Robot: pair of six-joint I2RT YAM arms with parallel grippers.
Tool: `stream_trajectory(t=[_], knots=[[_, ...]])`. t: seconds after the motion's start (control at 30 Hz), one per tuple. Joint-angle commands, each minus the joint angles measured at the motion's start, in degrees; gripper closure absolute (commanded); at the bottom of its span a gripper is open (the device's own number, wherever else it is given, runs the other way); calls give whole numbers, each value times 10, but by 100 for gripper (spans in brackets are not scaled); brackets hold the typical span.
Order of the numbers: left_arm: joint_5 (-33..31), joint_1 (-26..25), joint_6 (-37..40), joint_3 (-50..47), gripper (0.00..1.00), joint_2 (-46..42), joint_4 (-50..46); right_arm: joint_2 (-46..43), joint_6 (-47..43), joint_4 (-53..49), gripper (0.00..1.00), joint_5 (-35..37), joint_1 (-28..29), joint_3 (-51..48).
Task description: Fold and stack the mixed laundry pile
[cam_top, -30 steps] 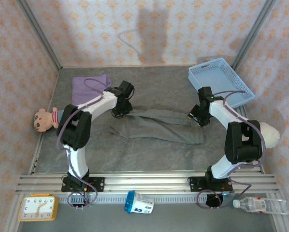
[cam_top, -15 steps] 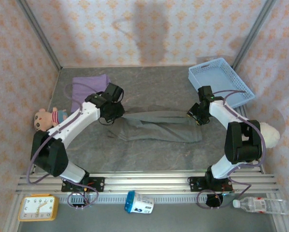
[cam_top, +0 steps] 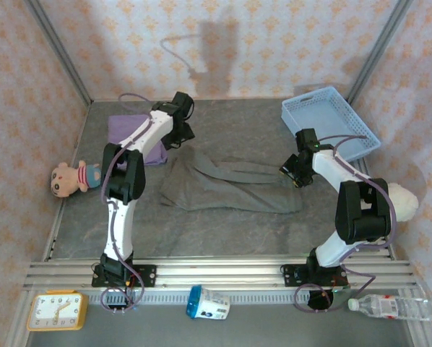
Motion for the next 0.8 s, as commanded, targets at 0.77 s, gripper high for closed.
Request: stream_trajectory(t=[0.77], knots=[[45, -7, -2, -564, 51, -389, 227, 61, -5, 0, 51, -4, -2, 17]])
